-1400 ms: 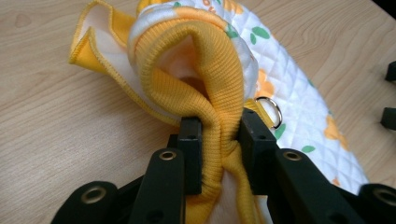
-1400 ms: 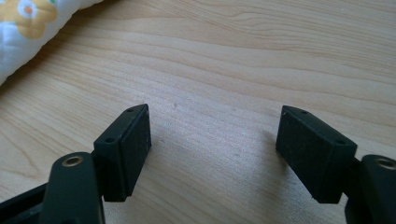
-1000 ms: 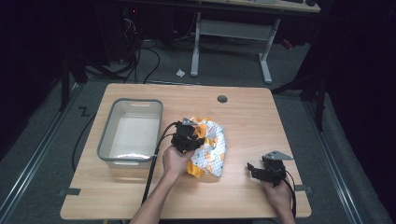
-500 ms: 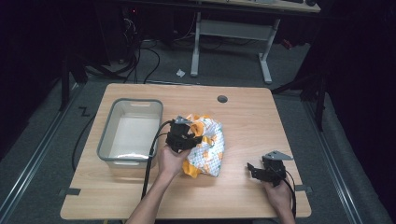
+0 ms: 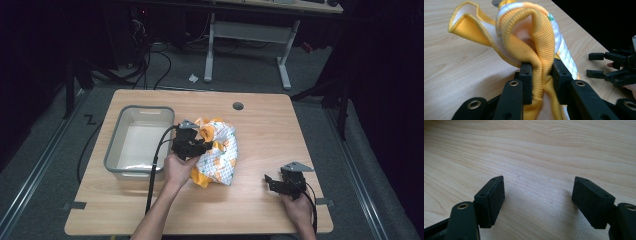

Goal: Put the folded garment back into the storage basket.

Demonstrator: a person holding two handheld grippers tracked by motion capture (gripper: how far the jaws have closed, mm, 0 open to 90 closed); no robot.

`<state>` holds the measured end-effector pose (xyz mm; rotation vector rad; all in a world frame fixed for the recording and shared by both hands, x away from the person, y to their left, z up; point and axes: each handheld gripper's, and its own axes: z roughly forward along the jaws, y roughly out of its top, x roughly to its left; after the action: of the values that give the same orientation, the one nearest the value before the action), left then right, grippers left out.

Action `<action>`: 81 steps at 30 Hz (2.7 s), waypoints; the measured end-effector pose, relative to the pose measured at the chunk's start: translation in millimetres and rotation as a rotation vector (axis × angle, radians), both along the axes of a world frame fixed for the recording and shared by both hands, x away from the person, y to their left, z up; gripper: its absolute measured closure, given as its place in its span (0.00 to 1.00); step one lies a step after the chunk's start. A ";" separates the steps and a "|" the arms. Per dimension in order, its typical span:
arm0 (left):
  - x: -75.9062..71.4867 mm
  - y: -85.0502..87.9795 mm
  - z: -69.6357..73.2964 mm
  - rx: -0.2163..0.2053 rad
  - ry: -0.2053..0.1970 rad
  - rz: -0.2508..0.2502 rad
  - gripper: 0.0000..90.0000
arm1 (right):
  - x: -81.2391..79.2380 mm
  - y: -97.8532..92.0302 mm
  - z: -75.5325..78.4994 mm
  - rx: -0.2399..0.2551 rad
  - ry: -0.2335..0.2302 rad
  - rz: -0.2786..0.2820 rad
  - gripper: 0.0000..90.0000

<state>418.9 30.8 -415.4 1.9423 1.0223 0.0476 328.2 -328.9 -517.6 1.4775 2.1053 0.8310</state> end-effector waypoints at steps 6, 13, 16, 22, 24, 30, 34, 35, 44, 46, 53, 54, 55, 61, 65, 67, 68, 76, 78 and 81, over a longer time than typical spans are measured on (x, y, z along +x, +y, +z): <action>-2.2 4.4 6.3 0.001 -0.011 0.002 0.82 | 0.1 -0.2 0.0 -0.002 0.000 0.004 0.30; -3.3 13.1 16.8 -0.007 -0.037 0.008 0.82 | 0.0 -0.2 0.0 -0.002 0.000 0.005 0.30; -2.5 16.6 18.0 -0.011 -0.036 0.012 0.81 | 0.1 -0.3 0.0 -0.003 -0.001 0.007 0.30; -1.8 26.7 21.2 -0.014 -0.038 0.033 0.81 | 0.0 -0.1 0.0 -0.002 0.000 0.006 0.30; -1.6 29.5 23.4 -0.013 -0.043 0.037 0.81 | 0.0 -0.1 0.0 -0.002 0.000 0.005 0.30; -1.2 36.8 28.7 -0.022 -0.049 0.050 0.81 | 0.0 -0.2 0.0 -0.002 0.000 0.005 0.30; -0.1 42.6 30.7 -0.021 -0.050 0.061 0.81 | 0.0 -0.2 0.0 -0.002 0.000 0.006 0.30; 0.1 44.1 31.5 -0.019 -0.052 0.065 0.82 | 0.0 -0.2 0.0 -0.002 0.000 0.005 0.30; 2.2 55.5 37.7 -0.035 -0.050 0.082 0.82 | 0.1 -0.2 -0.1 -0.002 -0.001 0.005 0.30; 3.1 57.2 39.1 -0.034 -0.051 0.086 0.82 | 0.1 -0.2 -0.1 -0.002 -0.001 0.005 0.30; 1.3 65.3 46.5 0.008 -0.089 0.116 0.82 | 0.1 -0.2 -0.1 -0.001 -0.001 0.005 0.30; 0.8 67.5 47.6 0.009 -0.093 0.117 0.81 | 0.1 -0.2 -0.1 -0.002 -0.001 0.005 0.30; 0.4 69.6 48.5 0.009 -0.095 0.120 0.82 | 0.1 -0.2 -0.1 -0.002 -0.001 0.005 0.30; 1.6 84.7 52.6 -0.009 -0.096 0.147 0.82 | 0.1 -0.2 -0.1 -0.002 -0.001 0.005 0.30; 2.1 94.3 53.7 0.002 -0.099 0.168 0.82 | 0.1 -0.2 -0.1 -0.002 -0.001 0.005 0.30; 0.5 97.9 55.8 0.015 -0.109 0.181 0.82 | 0.1 -0.2 -0.1 -0.002 -0.001 0.005 0.30; -0.3 100.0 56.9 0.020 -0.116 0.182 0.81 | 0.1 -0.2 0.0 -0.001 0.000 0.006 0.30; -1.3 116.2 63.1 0.029 -0.124 0.212 0.81 | 0.0 -0.1 0.1 -0.001 0.001 0.004 0.30; -0.3 119.5 62.9 0.030 -0.121 0.221 0.81 | 0.0 -0.1 0.1 -0.001 0.001 0.004 0.30; 1.5 124.4 62.8 0.045 -0.120 0.236 0.82 | 0.0 -0.1 0.1 -0.001 0.001 0.004 0.30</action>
<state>420.5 155.2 -352.6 1.8261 1.1727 0.3183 328.2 -329.0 -517.6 1.4739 2.1098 0.8311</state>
